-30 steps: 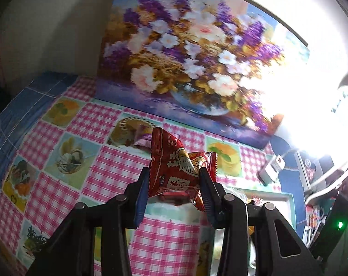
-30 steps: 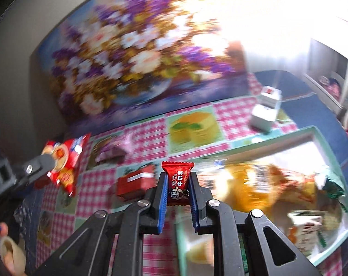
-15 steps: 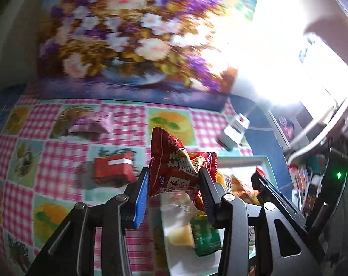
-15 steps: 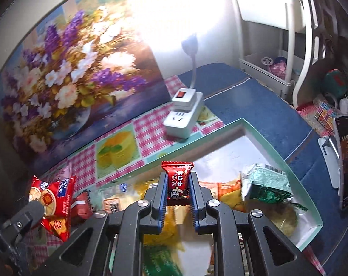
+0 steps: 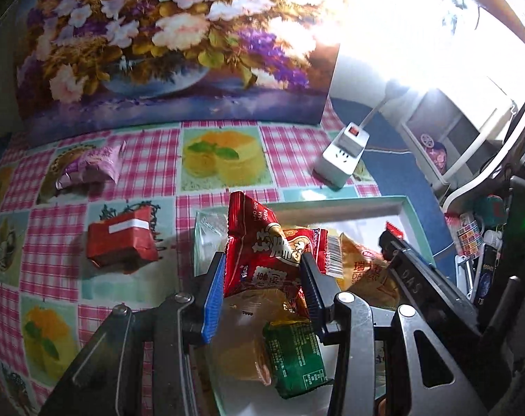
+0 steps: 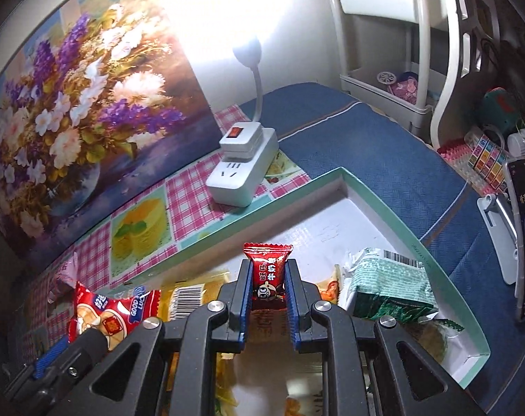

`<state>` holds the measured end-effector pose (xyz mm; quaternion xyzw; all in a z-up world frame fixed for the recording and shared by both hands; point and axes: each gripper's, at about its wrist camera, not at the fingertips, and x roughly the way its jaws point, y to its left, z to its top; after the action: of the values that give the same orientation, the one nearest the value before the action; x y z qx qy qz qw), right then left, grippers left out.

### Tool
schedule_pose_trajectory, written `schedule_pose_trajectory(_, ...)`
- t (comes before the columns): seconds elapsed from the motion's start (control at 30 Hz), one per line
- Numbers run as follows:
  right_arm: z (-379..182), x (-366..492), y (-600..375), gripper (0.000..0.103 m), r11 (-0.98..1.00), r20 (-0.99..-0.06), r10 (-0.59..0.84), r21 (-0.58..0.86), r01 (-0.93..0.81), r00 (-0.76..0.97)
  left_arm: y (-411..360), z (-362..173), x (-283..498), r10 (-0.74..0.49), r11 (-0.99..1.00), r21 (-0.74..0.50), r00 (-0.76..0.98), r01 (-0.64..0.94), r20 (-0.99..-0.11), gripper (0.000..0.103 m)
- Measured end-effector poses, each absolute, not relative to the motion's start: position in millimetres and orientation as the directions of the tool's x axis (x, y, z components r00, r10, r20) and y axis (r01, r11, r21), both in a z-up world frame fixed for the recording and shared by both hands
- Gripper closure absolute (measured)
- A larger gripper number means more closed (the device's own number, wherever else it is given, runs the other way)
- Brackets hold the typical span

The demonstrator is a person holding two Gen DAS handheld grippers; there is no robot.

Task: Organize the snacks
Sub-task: 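Carry red candy and red snack bag over the tray and release both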

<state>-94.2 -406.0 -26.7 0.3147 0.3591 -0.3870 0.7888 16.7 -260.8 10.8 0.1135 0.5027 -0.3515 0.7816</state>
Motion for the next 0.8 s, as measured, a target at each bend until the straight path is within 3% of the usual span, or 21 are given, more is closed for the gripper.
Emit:
schedule_pose_trajectory(0.43, -34.3, -102.9, -414.8, 0.082, 0.447, -0.829, -0.403, 0.191, 0.874, 0.388, -269.0, 4.5, 13.1, -0.446, 0.711, -0.191, 0.225, 0.677, -0.866, 0.058)
schedule_pose_trajectory(0.8, -32.9, -104.4, -415.7, 0.079, 0.436, -0.833, -0.403, 0.190, 0.880, 0.380, -266.5, 4.4, 15.4, -0.453, 0.712, -0.217, 0.201, 0.668, -0.868, 0.049)
